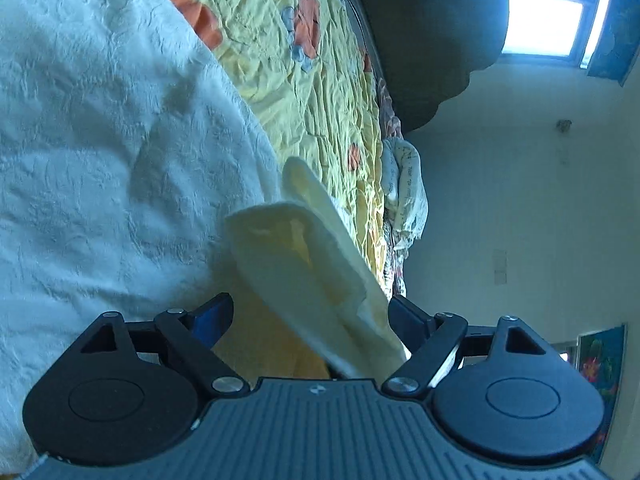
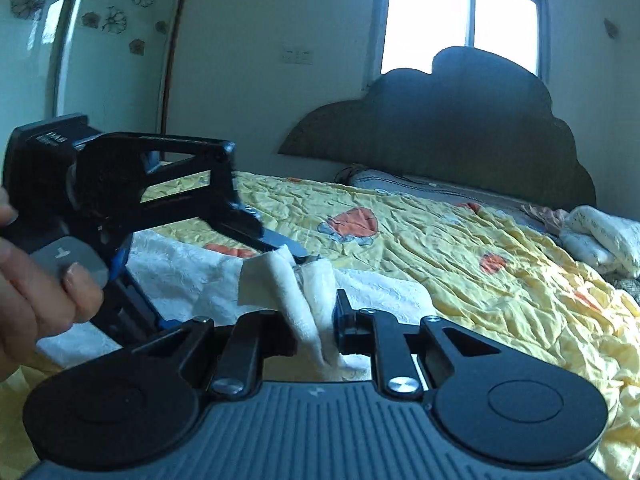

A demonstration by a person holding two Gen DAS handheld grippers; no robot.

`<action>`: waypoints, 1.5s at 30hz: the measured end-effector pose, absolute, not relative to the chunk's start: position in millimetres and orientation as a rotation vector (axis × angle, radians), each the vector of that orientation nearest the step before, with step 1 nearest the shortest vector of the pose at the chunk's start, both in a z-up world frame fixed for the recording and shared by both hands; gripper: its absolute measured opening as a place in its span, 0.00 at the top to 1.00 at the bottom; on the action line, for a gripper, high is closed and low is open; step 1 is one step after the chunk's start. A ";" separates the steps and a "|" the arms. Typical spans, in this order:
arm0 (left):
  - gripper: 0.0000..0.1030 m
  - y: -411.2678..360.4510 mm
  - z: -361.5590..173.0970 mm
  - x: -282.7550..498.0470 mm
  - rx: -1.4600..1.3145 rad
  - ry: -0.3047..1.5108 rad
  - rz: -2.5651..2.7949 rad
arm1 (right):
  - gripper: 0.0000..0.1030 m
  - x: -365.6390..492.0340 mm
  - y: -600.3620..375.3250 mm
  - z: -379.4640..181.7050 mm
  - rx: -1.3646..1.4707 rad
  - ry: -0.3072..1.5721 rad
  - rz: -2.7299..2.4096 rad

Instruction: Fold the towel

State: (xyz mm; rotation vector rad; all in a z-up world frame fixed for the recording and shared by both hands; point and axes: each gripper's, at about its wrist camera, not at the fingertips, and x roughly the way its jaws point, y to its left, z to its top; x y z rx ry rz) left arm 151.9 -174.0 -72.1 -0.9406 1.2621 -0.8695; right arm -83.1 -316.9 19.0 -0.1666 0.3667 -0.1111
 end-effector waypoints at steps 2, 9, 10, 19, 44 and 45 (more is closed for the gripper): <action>0.25 -171.1 -69.3 157.4 -0.947 1.221 -0.849 | 0.84 -85.5 -304.8 15.8 -0.239 0.380 -0.084; 0.96 -156.9 -57.3 156.5 -0.754 1.155 -0.774 | 0.84 -84.2 -277.5 5.5 -0.351 0.405 -0.021; 0.96 -153.5 -51.8 156.3 -0.713 1.128 -0.767 | 0.84 -81.9 -274.7 6.1 -0.347 0.404 -0.010; 0.96 -117.4 9.8 149.0 -0.245 0.795 -0.653 | 0.84 -46.4 -222.5 11.6 -0.367 0.365 0.150; 0.50 -42.5 2.2 149.5 -0.112 0.720 -0.330 | 0.52 -38.8 -187.6 -2.2 -0.527 0.445 0.272; 0.50 -37.8 3.9 145.6 -0.119 0.726 -0.320 | 0.52 -39.1 -184.2 -5.4 -0.549 0.451 0.283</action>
